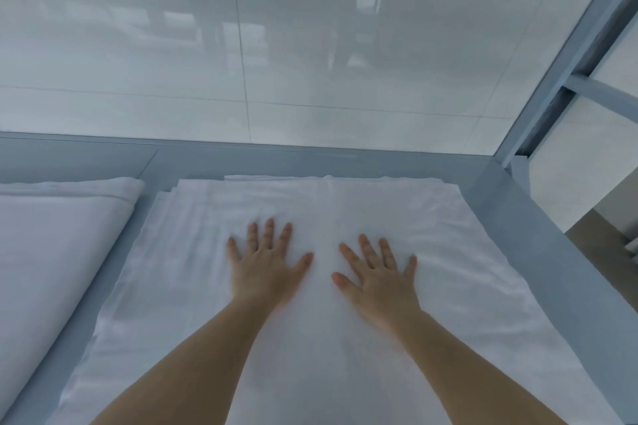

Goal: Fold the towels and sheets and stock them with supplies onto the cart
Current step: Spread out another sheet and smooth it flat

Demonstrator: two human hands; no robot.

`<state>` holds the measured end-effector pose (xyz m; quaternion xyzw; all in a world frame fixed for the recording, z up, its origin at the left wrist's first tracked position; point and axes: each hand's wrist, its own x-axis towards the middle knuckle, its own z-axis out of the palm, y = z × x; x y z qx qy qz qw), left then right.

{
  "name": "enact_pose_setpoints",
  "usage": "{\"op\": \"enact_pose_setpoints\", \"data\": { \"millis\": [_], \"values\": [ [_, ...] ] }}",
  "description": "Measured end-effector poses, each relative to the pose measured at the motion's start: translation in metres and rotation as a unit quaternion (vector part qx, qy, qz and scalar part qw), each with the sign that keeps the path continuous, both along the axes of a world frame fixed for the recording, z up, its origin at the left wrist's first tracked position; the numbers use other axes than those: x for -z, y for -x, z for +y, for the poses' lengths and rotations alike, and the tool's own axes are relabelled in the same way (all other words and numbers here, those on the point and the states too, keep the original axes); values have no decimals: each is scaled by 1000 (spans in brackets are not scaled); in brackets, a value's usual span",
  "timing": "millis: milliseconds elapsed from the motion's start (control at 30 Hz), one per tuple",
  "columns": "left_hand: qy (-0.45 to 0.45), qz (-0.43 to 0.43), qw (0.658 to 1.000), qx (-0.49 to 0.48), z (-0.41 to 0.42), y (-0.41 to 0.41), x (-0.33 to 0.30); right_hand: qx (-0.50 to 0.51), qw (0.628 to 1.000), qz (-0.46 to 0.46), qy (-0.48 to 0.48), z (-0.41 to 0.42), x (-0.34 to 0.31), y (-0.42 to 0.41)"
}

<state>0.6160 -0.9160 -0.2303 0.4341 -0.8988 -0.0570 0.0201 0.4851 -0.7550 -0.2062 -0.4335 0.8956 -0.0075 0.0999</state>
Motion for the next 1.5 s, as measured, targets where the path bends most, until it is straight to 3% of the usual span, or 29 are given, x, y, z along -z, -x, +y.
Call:
{"op": "enact_pose_setpoints", "data": {
  "millis": [300,600,833,1033,1167,1233,1367,1500],
  "values": [
    [-6,8,1000,4,-37,26,-4,33,999,32,19,-37,14,30],
    [-2,32,999,-1,-67,53,-7,57,998,7,10,-87,11,56],
    [9,32,999,3,-74,62,2,-59,997,18,37,-147,8,100],
    [22,38,999,-1,-75,58,6,163,986,35,9,-73,2,233],
    [24,54,998,0,-71,56,1,275,961,36,11,-60,0,232],
    [32,68,997,-1,-68,56,0,207,978,22,28,-93,0,190],
    [24,68,997,-4,-70,57,0,-24,999,9,40,-167,10,87],
    [1,14,1000,-17,-85,60,-1,-20,998,28,55,-180,14,69]
  ]
}}
